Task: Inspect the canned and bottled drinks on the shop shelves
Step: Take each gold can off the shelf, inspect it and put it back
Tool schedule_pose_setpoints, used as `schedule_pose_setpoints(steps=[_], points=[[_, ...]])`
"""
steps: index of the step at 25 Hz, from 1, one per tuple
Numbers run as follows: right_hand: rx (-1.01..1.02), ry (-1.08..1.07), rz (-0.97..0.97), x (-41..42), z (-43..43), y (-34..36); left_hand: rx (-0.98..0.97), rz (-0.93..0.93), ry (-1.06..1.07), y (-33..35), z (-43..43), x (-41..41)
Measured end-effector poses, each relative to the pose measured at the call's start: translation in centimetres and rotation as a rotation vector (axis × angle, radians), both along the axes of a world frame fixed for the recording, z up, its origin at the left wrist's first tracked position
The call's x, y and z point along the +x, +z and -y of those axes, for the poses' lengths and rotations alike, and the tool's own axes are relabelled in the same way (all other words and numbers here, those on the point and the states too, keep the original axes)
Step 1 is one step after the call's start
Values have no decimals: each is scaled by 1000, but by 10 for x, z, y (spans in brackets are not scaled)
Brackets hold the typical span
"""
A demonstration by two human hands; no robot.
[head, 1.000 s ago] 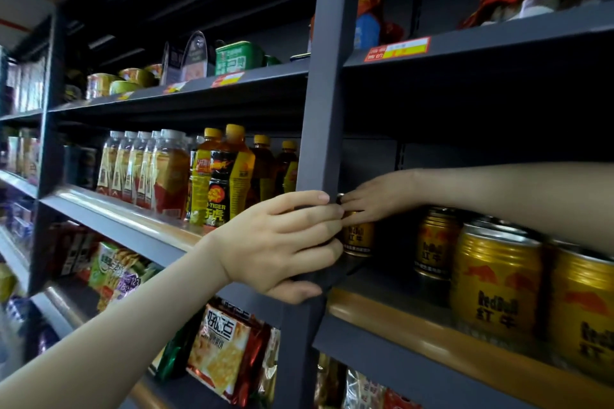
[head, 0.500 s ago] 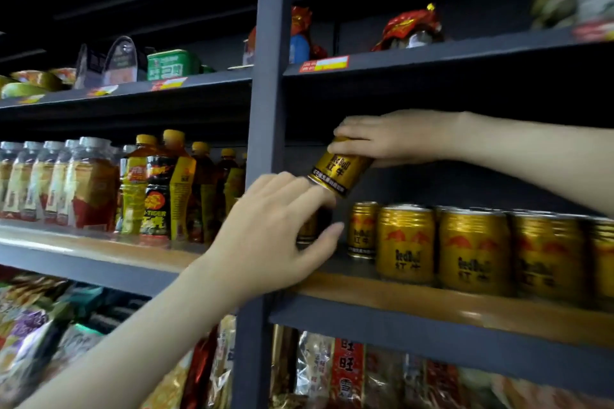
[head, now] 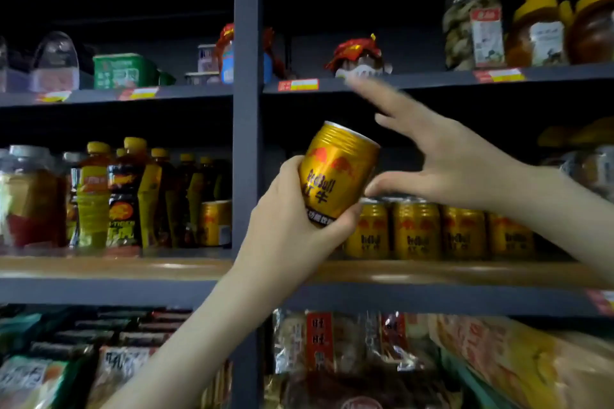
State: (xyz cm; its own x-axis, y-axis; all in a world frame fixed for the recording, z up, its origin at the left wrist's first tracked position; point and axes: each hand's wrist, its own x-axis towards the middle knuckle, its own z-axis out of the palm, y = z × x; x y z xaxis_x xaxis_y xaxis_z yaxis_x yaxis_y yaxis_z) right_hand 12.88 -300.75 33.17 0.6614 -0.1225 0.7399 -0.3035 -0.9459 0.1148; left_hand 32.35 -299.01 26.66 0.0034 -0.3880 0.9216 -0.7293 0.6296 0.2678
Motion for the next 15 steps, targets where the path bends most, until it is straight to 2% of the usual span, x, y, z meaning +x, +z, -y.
schedule_pose_setpoints(steps=[2, 4, 7, 10, 12, 15], points=[[376, 142, 166, 14, -16, -39, 71, -59, -134, -38, -23, 6], [692, 208, 247, 36, -32, -99, 156, -89, -257, -79, -39, 14], [1078, 260, 377, 71, -38, -186, 333, -124, -334, -145, -55, 31], [1205, 214, 510, 99, -52, -260, 569, -90, -258, -210, -71, 59], [1195, 128, 481, 110, -66, -299, 613, 17, -106, -246, -84, 77], [1187, 75, 367, 125, -84, -342, 711, -2, -79, -290, -107, 95]])
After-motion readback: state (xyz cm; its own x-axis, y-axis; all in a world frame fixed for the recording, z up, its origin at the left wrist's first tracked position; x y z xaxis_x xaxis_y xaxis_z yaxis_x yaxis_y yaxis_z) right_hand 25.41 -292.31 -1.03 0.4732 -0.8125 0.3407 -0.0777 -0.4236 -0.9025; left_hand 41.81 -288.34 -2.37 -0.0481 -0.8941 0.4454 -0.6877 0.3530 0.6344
